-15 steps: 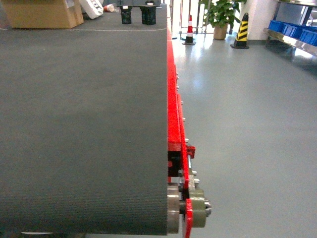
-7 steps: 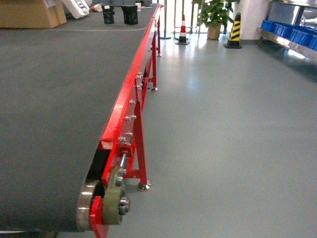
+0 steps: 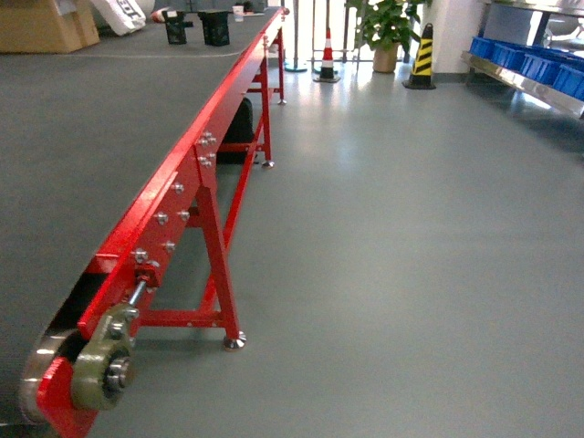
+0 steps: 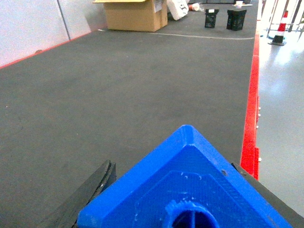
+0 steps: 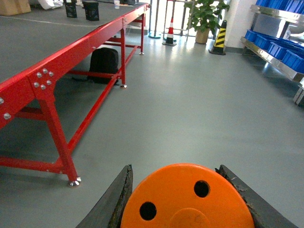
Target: Sort blue parts and orange caps into right shelf containers
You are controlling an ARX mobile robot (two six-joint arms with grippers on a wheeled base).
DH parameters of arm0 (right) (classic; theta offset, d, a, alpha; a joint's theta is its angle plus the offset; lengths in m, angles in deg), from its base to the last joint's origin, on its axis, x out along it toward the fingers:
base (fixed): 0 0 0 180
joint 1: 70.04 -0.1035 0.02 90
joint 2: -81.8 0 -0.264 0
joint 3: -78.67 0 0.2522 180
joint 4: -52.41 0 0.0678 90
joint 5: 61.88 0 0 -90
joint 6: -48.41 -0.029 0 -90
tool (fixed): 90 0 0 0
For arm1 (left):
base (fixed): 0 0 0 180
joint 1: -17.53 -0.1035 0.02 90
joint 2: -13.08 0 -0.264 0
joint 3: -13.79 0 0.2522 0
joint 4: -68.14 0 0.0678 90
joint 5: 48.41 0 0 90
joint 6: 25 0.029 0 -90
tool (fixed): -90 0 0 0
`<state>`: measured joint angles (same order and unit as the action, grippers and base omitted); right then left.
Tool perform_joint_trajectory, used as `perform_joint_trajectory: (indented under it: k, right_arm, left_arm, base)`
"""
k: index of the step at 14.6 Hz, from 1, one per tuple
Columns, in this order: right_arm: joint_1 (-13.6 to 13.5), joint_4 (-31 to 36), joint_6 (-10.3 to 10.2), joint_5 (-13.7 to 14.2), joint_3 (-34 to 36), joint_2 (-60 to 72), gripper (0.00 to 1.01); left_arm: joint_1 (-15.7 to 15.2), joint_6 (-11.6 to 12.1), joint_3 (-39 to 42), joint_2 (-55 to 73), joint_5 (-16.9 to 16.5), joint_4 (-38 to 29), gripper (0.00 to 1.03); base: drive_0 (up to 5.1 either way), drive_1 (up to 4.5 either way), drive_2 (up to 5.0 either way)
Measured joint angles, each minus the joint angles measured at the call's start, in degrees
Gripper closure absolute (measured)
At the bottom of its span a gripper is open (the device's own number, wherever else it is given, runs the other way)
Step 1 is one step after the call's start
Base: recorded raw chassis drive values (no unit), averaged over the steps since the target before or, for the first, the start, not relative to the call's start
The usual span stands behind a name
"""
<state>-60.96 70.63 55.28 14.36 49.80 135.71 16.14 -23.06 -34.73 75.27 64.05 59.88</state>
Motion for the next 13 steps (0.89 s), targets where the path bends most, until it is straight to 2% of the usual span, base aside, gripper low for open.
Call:
perform_joint_trajectory:
  k: [5,13]
  right_arm:
    - [-0.02,-0.11,0.0,0.02,0.0,-0.02,0.57]
    - [0.0,0.04,0.0,0.02,0.0,-0.02,0.57]
  left_arm:
    - [0.11,0.0,0.0,0.02,-0.15,0.24,0.41]
    - [0.07,0.0,0.0,0.02,-0.11,0.11,0.41]
  base:
    - [5.1,-2.27,-2.3]
    - [4.9,-3.38,-1.4]
